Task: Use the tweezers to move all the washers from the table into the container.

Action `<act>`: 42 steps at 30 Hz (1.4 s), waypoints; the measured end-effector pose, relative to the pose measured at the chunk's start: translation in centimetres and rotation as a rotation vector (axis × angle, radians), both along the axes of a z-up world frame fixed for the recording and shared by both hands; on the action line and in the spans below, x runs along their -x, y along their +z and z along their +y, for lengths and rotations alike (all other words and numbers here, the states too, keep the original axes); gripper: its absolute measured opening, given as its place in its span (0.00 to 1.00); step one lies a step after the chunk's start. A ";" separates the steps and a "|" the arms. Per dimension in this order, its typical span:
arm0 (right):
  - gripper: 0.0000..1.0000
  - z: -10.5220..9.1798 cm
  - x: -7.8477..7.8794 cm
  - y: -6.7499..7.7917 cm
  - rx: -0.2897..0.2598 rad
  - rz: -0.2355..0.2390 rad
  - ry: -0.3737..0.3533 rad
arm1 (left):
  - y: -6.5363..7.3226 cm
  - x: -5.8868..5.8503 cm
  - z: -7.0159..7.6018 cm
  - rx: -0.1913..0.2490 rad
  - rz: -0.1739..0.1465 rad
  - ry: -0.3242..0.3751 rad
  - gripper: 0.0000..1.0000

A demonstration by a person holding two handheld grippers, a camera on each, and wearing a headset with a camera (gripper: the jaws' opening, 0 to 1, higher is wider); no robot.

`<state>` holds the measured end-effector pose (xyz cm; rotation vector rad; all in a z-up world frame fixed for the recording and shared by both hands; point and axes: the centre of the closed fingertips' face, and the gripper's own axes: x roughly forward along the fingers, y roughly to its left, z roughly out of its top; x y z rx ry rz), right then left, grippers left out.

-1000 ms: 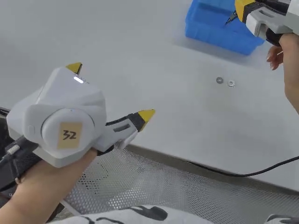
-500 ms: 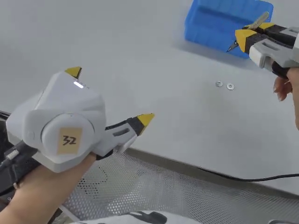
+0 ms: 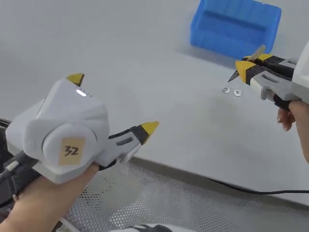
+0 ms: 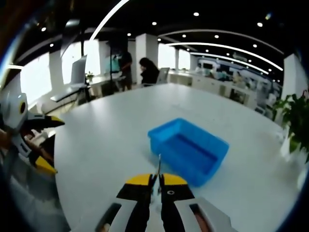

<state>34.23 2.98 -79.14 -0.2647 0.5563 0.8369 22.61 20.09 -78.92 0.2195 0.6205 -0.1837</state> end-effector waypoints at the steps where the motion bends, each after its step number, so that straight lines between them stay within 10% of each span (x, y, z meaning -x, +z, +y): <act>1: 0.03 -0.1 0.1 -0.1 0.001 0.005 -0.001 | 0.0 0.0 0.0 0.000 0.000 0.000 0.96; 42: 0.02 0.4 0.3 -0.8 0.052 -0.014 -0.001 | 0.1 0.0 -0.2 -0.017 -0.007 -0.015 0.95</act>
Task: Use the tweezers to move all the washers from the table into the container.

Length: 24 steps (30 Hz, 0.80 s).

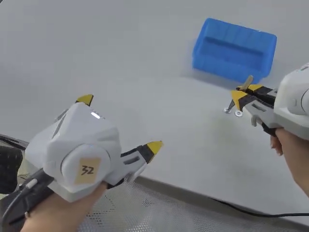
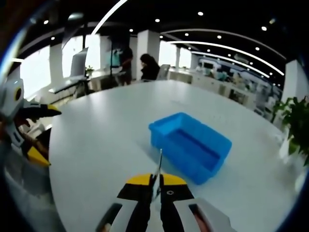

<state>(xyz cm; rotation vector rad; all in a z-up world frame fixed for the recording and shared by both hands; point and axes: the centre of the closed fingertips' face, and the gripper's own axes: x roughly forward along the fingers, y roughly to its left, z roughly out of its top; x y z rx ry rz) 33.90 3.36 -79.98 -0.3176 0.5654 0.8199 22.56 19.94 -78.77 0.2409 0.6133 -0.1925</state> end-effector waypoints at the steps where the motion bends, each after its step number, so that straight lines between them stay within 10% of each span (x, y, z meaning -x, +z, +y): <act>1: 0.02 0.0 0.1 0.0 0.004 0.002 0.001 | 0.0 0.0 -0.1 -0.004 0.000 -0.004 0.95; 10: 0.02 -0.4 0.1 0.3 0.020 0.016 0.006 | -0.2 0.0 -0.1 -0.007 0.009 -0.012 0.95; 24: 0.02 0.3 -1.2 4.6 -0.055 -0.026 0.003 | -0.4 0.0 -0.1 -0.022 0.018 -0.016 0.95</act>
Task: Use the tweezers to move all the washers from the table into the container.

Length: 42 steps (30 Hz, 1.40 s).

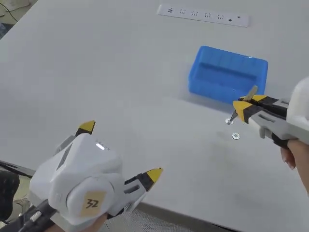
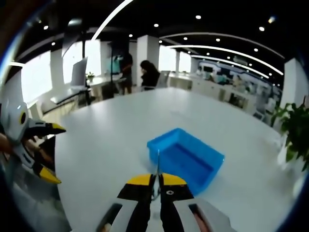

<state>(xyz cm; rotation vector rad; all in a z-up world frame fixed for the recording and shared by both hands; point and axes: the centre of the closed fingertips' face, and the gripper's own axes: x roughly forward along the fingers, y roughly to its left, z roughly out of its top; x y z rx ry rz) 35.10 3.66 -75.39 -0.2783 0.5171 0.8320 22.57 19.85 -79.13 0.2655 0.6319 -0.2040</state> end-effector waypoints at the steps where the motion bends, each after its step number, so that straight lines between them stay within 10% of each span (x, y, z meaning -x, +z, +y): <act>1: 0.02 0.1 -0.1 0.2 -0.003 -0.003 0.000 | 0.0 0.0 0.0 0.001 0.000 0.000 0.95; 42: 0.02 -0.3 -5.9 3.3 -0.058 -0.109 -0.068 | -0.6 0.2 0.0 -0.003 0.032 0.004 0.95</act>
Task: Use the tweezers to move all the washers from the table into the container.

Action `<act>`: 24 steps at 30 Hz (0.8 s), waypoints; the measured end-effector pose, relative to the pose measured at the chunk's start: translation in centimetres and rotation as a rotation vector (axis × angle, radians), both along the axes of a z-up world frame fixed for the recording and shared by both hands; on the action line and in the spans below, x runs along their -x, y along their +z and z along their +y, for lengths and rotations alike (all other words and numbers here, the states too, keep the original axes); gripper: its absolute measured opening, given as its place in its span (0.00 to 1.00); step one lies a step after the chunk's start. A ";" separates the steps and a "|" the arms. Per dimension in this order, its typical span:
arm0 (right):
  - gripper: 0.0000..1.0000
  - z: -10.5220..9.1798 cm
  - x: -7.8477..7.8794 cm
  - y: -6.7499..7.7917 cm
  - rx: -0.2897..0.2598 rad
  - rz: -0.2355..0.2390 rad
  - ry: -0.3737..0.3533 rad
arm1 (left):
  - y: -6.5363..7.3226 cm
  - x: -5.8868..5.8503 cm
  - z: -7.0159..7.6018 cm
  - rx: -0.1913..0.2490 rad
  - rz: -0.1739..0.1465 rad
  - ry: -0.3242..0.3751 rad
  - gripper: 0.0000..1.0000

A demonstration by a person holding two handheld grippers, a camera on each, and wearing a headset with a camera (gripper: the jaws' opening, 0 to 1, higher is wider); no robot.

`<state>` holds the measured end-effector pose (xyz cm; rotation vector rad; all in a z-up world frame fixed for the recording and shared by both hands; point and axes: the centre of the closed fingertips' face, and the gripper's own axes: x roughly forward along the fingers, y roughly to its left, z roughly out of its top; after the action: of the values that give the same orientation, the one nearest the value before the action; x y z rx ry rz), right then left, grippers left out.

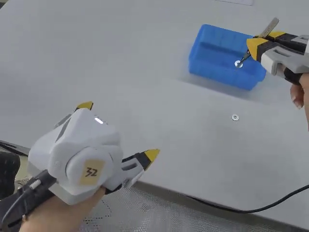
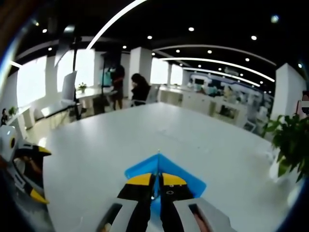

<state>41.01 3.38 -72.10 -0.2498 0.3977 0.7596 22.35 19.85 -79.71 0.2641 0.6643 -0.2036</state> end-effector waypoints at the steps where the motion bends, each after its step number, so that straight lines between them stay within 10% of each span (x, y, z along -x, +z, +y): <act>1: 0.02 0.1 -0.1 0.0 0.000 0.000 0.001 | 0.0 0.0 0.0 -0.001 0.002 0.000 0.95; 24: 0.02 0.8 -2.1 -4.3 0.069 0.046 0.001 | -0.2 0.2 0.1 -0.007 0.016 -0.001 0.94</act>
<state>43.07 4.15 -76.45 -0.2978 0.4673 0.7546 22.19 19.95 -79.95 0.2695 0.6805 -0.2043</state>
